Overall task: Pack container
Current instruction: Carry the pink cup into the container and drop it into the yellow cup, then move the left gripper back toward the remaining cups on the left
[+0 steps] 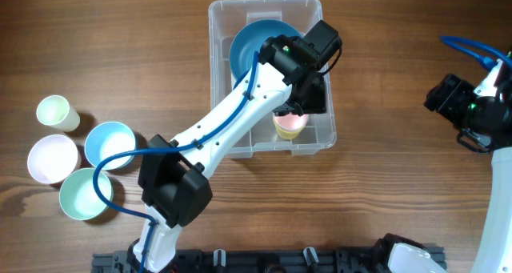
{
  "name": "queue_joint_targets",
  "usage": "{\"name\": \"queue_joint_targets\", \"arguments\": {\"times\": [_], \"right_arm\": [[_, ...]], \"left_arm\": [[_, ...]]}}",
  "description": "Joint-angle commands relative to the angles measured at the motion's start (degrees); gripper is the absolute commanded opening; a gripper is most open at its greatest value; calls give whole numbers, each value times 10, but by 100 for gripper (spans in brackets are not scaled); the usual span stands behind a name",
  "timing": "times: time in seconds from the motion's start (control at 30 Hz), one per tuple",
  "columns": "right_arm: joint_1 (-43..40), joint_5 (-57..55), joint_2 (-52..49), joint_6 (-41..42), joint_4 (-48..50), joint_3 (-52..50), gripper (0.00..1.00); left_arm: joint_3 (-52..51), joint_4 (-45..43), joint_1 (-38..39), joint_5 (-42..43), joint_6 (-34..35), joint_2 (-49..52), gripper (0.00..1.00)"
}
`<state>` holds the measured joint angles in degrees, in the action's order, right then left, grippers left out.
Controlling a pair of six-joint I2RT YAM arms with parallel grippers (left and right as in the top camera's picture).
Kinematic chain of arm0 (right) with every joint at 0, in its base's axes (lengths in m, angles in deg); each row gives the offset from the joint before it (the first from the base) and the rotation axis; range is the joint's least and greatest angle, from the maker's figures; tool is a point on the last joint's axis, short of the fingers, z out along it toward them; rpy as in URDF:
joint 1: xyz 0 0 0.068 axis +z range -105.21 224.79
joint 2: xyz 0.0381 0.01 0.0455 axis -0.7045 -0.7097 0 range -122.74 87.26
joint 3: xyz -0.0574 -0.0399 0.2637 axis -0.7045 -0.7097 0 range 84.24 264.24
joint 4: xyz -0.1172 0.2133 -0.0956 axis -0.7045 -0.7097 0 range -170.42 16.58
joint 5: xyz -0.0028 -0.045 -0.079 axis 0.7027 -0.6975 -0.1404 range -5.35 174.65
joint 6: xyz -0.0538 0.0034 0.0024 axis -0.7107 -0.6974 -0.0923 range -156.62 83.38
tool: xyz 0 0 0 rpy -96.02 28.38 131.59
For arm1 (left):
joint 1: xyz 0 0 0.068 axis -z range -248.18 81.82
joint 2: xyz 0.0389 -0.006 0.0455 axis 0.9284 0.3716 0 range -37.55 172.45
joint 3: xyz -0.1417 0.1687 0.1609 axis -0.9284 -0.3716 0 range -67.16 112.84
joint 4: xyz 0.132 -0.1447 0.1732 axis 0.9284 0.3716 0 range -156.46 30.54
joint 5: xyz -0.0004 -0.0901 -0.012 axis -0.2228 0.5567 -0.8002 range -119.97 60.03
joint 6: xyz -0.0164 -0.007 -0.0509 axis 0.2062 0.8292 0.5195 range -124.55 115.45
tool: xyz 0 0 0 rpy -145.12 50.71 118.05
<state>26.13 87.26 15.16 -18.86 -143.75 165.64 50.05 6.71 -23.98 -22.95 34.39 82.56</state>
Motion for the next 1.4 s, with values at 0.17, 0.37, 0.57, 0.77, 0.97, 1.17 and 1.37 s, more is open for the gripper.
{"name": "queue_joint_targets", "arguments": {"times": [0.17,0.37,0.57,0.77,0.97,1.17,1.37], "right_arm": [[-3,9,-3,-2,0,-2,89],[-3,9,-3,-2,0,-2,89],[-3,9,-3,-8,0,-2,89],[-3,9,-3,-9,0,-2,89],[-3,9,-3,-11,0,-2,89],[-3,9,-3,-11,-1,-2,89],[-3,9,-3,-11,-1,-2,89]], "left_arm": [[-2,21,-48,-73,3,-61,83],[-2,83,-273,-158,3,-187,99],[-10,85,-538,-161,-21,-173,99],[-17,87,-690,-159,-42,-64,98],[-17,80,-720,-153,-57,27,98],[-17,53,-719,-153,-57,90,96],[-17,35,-719,-153,-57,105,77]]}}
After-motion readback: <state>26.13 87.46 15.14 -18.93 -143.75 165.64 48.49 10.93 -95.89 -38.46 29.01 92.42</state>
